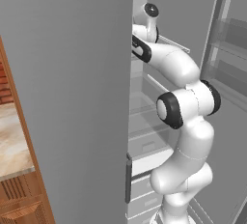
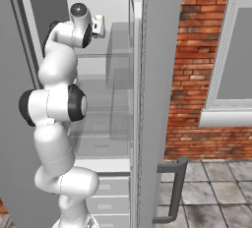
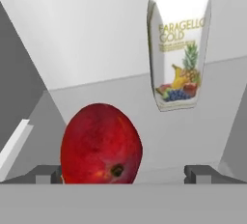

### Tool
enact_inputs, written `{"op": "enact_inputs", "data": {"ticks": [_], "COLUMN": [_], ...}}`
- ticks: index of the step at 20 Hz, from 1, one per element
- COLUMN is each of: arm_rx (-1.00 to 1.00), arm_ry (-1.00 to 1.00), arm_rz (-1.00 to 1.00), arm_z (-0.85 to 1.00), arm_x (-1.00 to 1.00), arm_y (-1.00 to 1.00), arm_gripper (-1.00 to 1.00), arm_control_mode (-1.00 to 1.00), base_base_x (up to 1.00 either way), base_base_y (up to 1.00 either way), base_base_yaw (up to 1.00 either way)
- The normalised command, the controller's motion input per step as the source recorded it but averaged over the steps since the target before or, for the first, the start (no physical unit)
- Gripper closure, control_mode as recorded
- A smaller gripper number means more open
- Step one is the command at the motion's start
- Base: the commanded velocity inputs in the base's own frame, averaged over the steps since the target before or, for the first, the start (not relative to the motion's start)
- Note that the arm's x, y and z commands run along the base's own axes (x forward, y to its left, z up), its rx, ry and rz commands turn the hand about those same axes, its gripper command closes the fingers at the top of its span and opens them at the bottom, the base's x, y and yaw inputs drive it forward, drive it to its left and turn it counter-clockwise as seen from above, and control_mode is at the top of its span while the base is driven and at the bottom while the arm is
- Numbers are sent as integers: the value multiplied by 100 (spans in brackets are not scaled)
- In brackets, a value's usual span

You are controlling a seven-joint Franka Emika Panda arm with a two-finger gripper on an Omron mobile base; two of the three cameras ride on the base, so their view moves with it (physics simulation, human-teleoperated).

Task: Pick the apple and mango from the fridge and place them on the plate next to the blender to make a fruit smoothie.

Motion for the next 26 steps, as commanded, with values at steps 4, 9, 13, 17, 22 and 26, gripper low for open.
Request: {"op": "enact_inputs", "data": {"ticks": [4,9,13,17,22,26], "arm_rx": [3,0,0,1,0,0], "arm_ry": [1,0,0,0,0,-1], "arm_rz": [-2,0,0,0,0,0], "arm_z": [0,0,-19,-61,-13,0], "arm_x": [6,27,33,8,0,-11], "arm_y": [28,20,22,13,0,-4], "arm_gripper": [-100,-100,-100,100,100,100], "arm_control_mode": [-100,-100,-100,-100,-100,-100], "base_base_x": [0,0,0,0,0,0], "base_base_y": [0,0,0,0,0,0], "base_base_yaw": [0,0,0,0,0,0]}}
